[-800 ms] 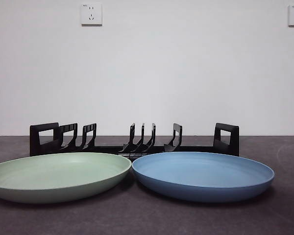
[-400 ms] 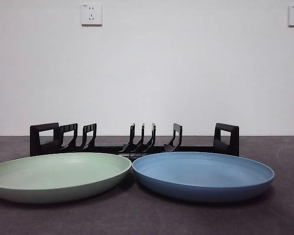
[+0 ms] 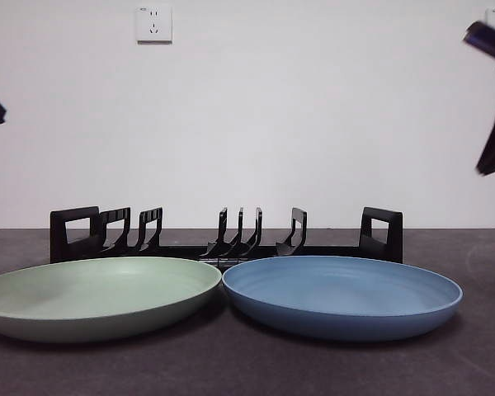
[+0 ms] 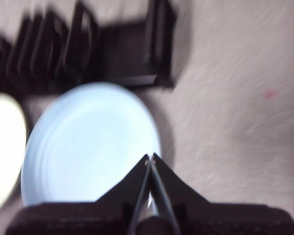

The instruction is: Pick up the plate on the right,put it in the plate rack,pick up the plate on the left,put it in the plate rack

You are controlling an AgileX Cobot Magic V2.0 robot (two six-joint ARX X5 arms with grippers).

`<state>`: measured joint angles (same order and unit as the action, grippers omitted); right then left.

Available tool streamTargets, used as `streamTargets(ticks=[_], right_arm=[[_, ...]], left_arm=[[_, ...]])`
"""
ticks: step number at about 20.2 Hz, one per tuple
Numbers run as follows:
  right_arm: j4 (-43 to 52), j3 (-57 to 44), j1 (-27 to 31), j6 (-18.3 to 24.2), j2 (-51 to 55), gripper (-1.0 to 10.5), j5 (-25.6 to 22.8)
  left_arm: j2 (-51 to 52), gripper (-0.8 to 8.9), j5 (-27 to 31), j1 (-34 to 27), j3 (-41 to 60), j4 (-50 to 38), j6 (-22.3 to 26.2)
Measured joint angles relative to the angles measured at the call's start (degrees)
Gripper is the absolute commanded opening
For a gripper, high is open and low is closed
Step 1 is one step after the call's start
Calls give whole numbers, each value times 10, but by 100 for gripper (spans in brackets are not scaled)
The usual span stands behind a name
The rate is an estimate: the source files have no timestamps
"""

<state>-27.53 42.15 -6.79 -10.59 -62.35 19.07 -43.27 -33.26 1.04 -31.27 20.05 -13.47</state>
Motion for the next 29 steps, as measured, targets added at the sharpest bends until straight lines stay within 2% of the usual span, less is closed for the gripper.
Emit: streamTargets(ticks=[1,2,3,15,18,20,25,27,29], right_arm=[[-1,6,0,12,-23,108,15],[-1,9,0,20,-42,189,18],[-1,10,0,25,-59,204,19],[73,10,-38,40,-233,184,20],[79,11,-38,39,-262,58,19],[79,11,-38,38,-267,-13,20],[63,12,-38,18,-245,-12,18],[48,12,-37,13,-203,-12,17],[44,13,-38,5,-142,-12,18]], left_arm=[[-11,263,0,4,-7,0,2],[-19,261,-1,8,-14,1,4],[-25,261,-2,12,-22,1,4],[-55,261,41,61,-69,-19,8],[-82,261,47,72,-79,-27,9],[-98,261,47,78,-81,-36,9],[-113,261,46,106,-81,-82,26],[-113,261,46,125,-91,-85,52],[-114,261,47,158,-120,-61,99]])
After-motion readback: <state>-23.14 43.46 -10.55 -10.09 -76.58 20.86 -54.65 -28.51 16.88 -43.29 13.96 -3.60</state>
